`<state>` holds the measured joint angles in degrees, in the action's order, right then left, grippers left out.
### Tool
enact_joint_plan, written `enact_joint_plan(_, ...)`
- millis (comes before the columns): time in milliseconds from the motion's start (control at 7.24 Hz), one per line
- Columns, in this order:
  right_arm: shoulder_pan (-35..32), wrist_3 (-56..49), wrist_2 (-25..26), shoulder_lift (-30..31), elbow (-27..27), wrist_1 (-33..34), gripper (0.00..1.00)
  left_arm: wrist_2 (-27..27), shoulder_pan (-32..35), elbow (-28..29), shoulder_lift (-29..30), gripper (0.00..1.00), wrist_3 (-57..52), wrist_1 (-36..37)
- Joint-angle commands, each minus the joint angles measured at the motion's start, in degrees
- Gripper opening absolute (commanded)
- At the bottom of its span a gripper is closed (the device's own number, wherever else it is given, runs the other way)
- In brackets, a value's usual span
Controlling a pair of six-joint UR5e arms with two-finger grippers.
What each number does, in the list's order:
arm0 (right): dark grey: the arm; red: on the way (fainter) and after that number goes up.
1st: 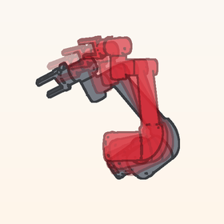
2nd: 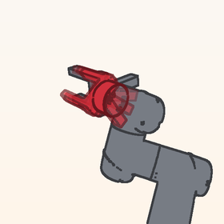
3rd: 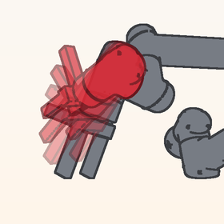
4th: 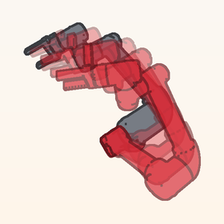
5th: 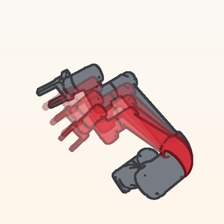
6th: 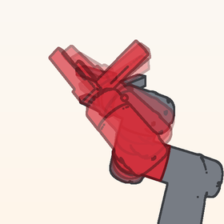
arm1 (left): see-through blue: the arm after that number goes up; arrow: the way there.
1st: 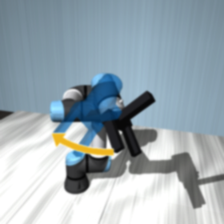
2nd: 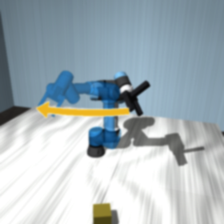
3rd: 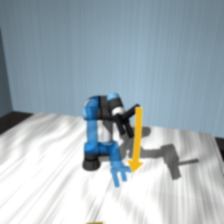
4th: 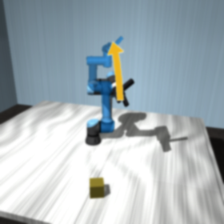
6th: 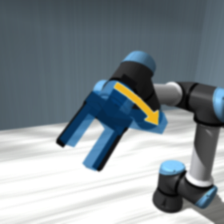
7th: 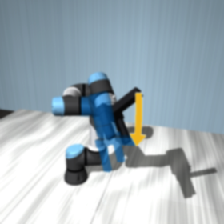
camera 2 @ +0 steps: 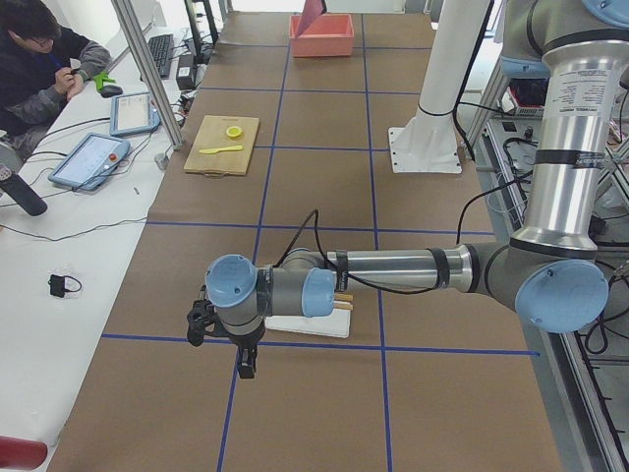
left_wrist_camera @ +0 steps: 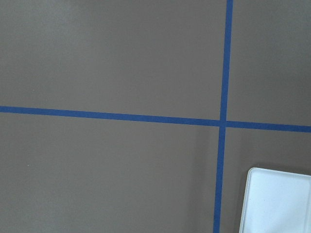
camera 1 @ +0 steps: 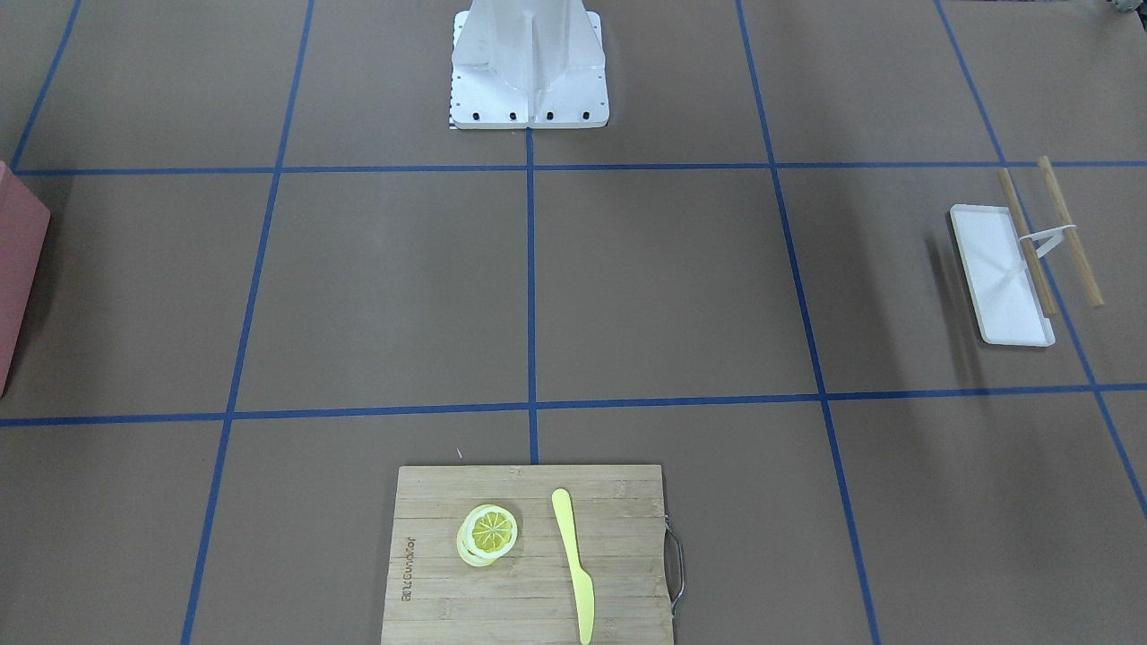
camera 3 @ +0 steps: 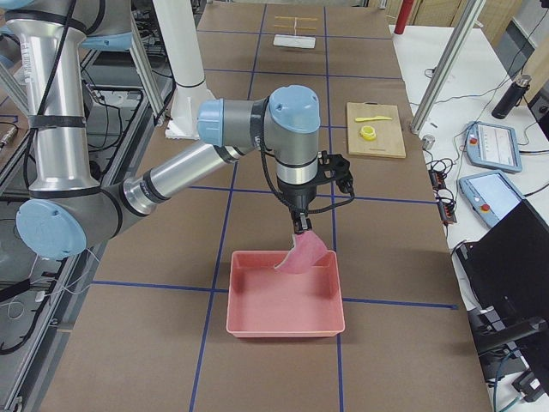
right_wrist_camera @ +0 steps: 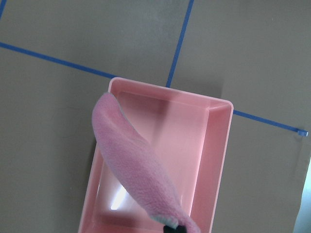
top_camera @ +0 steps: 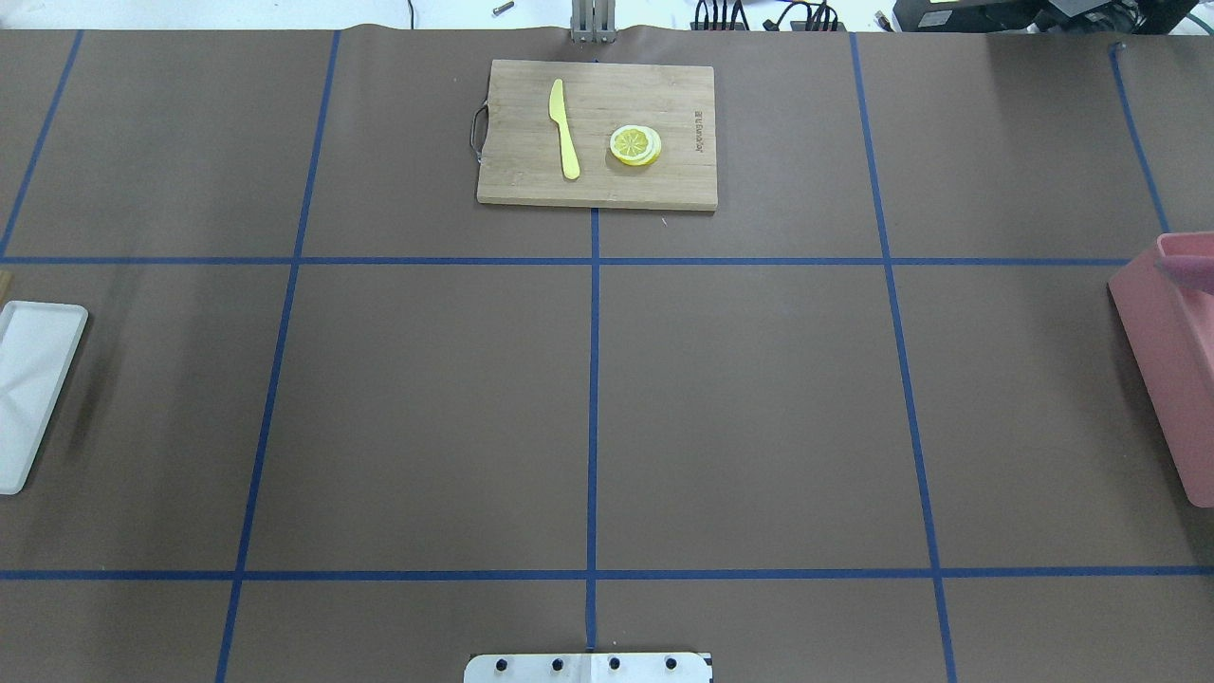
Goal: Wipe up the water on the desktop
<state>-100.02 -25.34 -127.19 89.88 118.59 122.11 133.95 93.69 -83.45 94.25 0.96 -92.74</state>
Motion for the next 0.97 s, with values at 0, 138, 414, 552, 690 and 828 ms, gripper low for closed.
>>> enact_joint_plan(0,2.01,-3.31,3.34,4.41,-0.72,-2.12,0.0,0.0,0.0,0.05,-0.03,0.99,-0.08,-0.07)
enact_joint_plan(138,4.46,-2.62,3.52,7.04,-2.64,-7.79,0.0,0.0,0.0,0.05,0.06,0.99,0.01,-0.07)
enact_joint_plan(414,8.59,-2.09,3.44,7.07,-9.22,-16.24,0.16,0.0,0.0,0.05,-0.03,0.99,-0.08,-0.34)
enact_joint_plan(552,9.83,0.35,3.0,6.81,-10.29,-19.68,0.98,0.0,0.0,0.13,-0.03,0.99,0.01,-0.34)
enact_joint_plan(690,9.84,0.55,2.56,6.72,-10.39,-22.85,1.0,0.0,0.0,0.13,-0.03,0.99,0.01,-0.34)
enact_joint_plan(828,9.84,0.55,2.38,6.37,-10.83,-23.66,1.0,0.0,0.0,0.39,-0.03,0.99,-0.08,-0.34)
